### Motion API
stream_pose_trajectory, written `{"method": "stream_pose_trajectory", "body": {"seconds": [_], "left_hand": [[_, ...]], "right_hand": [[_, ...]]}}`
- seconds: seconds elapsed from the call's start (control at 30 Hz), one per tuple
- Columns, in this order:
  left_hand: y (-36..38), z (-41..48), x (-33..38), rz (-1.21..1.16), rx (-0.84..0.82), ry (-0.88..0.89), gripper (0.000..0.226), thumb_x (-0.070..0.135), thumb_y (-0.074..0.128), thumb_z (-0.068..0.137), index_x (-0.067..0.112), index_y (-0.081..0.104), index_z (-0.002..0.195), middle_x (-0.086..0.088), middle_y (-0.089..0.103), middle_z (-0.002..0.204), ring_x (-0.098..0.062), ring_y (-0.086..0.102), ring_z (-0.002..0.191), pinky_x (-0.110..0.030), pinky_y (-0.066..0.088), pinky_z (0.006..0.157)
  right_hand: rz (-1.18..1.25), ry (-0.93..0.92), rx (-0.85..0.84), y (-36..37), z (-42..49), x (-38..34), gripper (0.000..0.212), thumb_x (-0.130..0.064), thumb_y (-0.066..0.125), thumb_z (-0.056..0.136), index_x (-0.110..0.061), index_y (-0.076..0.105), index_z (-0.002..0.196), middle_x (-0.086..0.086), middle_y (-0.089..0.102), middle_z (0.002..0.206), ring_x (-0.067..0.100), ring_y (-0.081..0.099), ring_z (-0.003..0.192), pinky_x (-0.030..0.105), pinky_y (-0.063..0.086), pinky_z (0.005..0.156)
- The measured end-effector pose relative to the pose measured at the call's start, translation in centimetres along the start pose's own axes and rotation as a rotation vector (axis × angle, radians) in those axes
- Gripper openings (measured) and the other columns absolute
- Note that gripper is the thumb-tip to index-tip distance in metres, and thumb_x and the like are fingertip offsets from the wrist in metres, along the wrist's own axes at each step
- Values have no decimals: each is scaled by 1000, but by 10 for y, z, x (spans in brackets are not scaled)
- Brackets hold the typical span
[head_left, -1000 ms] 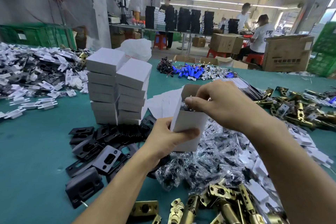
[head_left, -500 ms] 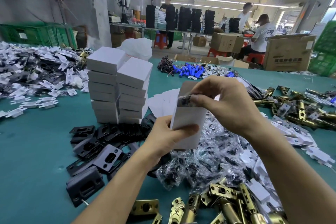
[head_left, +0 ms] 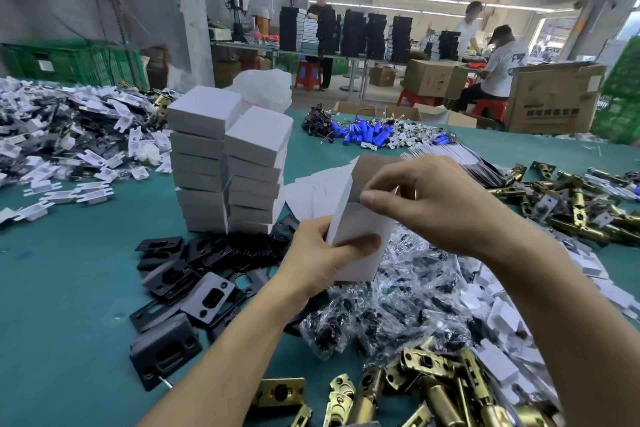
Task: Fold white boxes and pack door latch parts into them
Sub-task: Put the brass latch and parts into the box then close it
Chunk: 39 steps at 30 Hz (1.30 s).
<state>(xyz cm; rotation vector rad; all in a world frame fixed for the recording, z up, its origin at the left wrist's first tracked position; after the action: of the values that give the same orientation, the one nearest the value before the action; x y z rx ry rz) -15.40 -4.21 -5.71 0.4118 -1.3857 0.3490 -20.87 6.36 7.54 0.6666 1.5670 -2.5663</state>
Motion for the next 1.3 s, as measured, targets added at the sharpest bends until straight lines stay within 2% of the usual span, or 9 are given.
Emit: {"method": "stream_pose_trajectory", "body": {"seconds": [0.23,0.4,0.47,0.57,0.7,0.83,0.93,1.07,1.3], "left_hand": [[7,-3,3,26,-76,3,17,27,86,75,22,77,88,4,72,77,-7,65,71,-19,51,62],[11,-5,-1,-25,-133,-91,34,30,91,68,20,78,98,-1,77,91,-11,71,82,-26,56,64],[13,-7,-2,-56,-159,-121,36,34,84,67,22,78,100,-2,78,97,-14,73,87,-30,58,66],[19,-8,-3,-56,-203,-134,34,31,81,72,22,76,104,-5,77,103,-17,72,94,-35,61,75],[24,-11,-8,-27,-296,-128,40,22,80,82,21,68,120,-10,74,115,-20,70,103,-40,59,91],[29,-11,-7,131,-334,-24,50,29,83,79,38,63,125,0,71,118,-15,69,110,-37,59,92],[17,-4,1,199,-150,114,59,40,84,70,46,58,123,2,69,116,-19,69,107,-42,58,93],[12,-2,12,135,-81,269,40,22,83,76,41,64,105,1,73,108,-20,73,97,-31,59,84],[7,1,5,185,-74,193,22,23,87,76,35,74,87,-6,76,91,-15,72,83,-32,60,79]], "right_hand": [[34,24,-195,19,-7,4,29,-22,75,84,-23,69,112,-16,69,103,-5,62,92,11,46,77],[153,23,360,-11,-30,28,24,-12,80,77,-25,70,96,-11,67,93,-3,55,77,9,39,67],[197,97,426,-9,-45,49,28,-22,80,77,-34,67,98,-14,66,99,0,59,87,16,46,70],[542,188,309,17,-58,69,40,-29,76,76,-40,66,113,-7,71,109,10,69,100,31,59,82],[820,168,222,42,-64,75,38,-19,70,76,-29,69,113,2,75,103,22,72,96,27,59,78],[761,153,237,43,-69,82,22,-16,68,79,-20,71,100,5,75,93,15,73,84,22,58,72],[745,191,233,46,-76,93,21,-16,66,80,-13,69,101,8,75,91,17,73,84,33,60,72],[758,217,218,52,-79,99,23,-16,66,79,-12,69,102,8,76,89,17,73,83,33,60,76],[701,210,154,54,-73,94,23,-26,63,83,-21,73,103,-4,71,100,18,69,95,26,56,77]]}}
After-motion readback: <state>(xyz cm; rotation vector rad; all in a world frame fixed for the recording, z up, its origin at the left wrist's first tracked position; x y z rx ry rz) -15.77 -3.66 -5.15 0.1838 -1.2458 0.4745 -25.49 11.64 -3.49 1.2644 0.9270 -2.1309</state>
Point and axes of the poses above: each hand's wrist, its own z-axis towards the middle knuckle, its own y-axis out of the palm, x = y × z, the point moved 7 cm from there along z, towards the middle knuckle
